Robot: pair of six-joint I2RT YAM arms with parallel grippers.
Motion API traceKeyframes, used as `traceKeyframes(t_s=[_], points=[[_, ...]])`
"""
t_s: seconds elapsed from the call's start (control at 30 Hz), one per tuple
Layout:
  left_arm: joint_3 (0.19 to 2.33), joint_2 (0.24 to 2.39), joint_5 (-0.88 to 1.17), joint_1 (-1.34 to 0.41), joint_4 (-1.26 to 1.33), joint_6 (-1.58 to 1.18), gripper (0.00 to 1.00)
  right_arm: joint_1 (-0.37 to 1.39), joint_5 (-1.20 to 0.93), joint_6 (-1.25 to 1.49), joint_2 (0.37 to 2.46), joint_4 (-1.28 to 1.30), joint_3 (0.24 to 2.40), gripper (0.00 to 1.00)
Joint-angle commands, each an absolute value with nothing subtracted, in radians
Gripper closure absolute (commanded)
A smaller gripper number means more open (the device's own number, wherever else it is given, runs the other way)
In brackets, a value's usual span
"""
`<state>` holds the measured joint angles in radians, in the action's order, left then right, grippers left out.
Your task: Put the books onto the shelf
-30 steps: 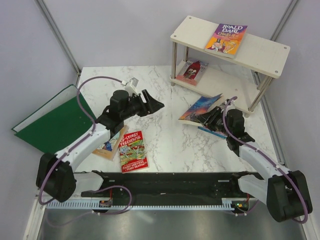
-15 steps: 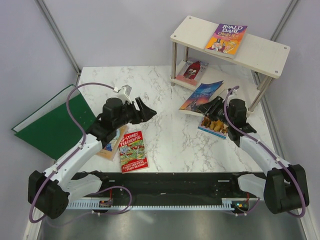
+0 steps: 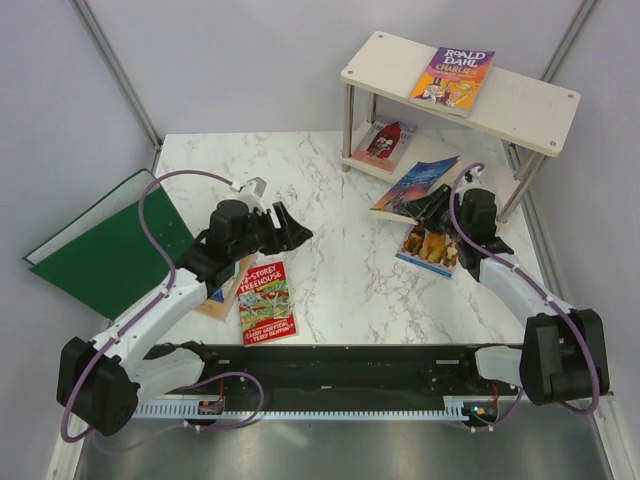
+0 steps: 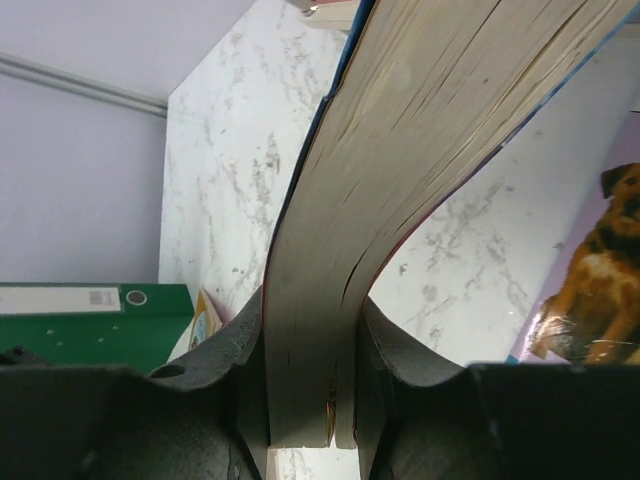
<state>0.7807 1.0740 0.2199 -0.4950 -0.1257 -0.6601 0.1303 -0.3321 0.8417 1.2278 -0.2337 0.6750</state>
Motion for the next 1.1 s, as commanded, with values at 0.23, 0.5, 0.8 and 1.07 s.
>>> traceKeyframes(t_s=[0.23, 0.5, 0.8, 1.07], points=[[0.739, 1.048, 0.255, -0.497, -0.110, -0.624, 0.25, 0.006, -0.353, 0.862, 1.354, -0.434, 0.815, 1.00], [0.723, 1.048, 0.264, -0.497, -0.109, -0.629, 0.25, -0.021, -0.328, 0.853, 1.384, -0.371, 0.821, 1.00], [0.707, 1.040, 0.272, -0.497, -0.107, -0.640, 0.26, -0.034, -0.275, 0.844, 1.437, -0.252, 0.824, 0.93], [0.700, 1.037, 0.276, -0.499, -0.106, -0.640, 0.27, -0.041, -0.236, 0.856, 1.466, -0.224, 0.787, 0.61]])
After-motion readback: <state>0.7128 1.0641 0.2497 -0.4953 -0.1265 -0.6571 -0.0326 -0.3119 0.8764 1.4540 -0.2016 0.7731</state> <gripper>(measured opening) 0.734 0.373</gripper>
